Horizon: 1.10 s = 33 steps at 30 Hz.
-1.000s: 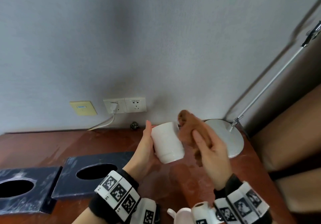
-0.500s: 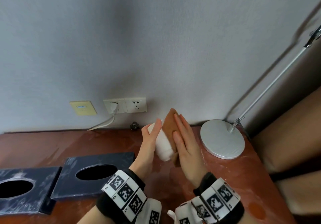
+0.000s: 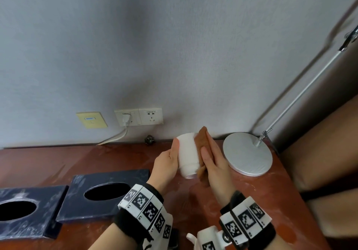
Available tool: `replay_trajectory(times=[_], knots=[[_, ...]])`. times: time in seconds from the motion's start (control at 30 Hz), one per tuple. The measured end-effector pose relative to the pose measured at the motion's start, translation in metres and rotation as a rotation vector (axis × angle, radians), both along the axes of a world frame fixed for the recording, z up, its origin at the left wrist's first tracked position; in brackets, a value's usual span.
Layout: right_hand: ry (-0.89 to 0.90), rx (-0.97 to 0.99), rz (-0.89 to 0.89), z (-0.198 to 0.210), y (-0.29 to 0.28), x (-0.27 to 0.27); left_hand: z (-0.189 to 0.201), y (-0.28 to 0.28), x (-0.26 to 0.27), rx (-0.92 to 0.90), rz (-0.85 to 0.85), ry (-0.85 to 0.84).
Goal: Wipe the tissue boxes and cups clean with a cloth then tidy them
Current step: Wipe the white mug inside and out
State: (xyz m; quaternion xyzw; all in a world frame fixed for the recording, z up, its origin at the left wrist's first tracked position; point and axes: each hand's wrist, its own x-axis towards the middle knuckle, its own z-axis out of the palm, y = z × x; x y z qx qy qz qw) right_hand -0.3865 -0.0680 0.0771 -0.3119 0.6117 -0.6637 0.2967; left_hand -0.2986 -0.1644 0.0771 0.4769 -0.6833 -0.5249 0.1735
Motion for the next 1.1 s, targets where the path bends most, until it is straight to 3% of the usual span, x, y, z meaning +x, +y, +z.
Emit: replay_trajectory(times=[0.07,0.17,0.23,0.43,0.6,0.87,0.97,1.1], knots=[[0.158,0.040,0.005,-0.002,0.001,0.000,0.002,0.003,-0.003,0.031,-0.002,0.077],[0.391,0.074,0.061,-0.002,0.002,0.004,0.000,0.010,-0.010,0.244,0.080,0.300],[0.423,0.056,0.095,-0.002,0.002,0.004,-0.002,0.013,-0.011,0.298,0.112,0.391],[0.172,0.017,0.191,0.008,-0.001,-0.003,0.002,0.015,-0.005,0.351,0.052,0.582],[-0.219,-0.058,0.183,0.005,-0.007,-0.010,0.006,0.015,-0.002,0.533,0.084,0.669],[-0.041,0.002,-0.026,0.009,0.002,-0.022,0.004,0.010,0.009,0.767,0.110,0.715],[-0.213,-0.030,-0.215,0.005,0.009,-0.033,0.008,0.004,0.017,0.783,0.085,0.773],[-0.529,-0.075,-0.088,-0.003,0.005,-0.022,0.013,0.006,0.012,0.765,0.095,0.688]])
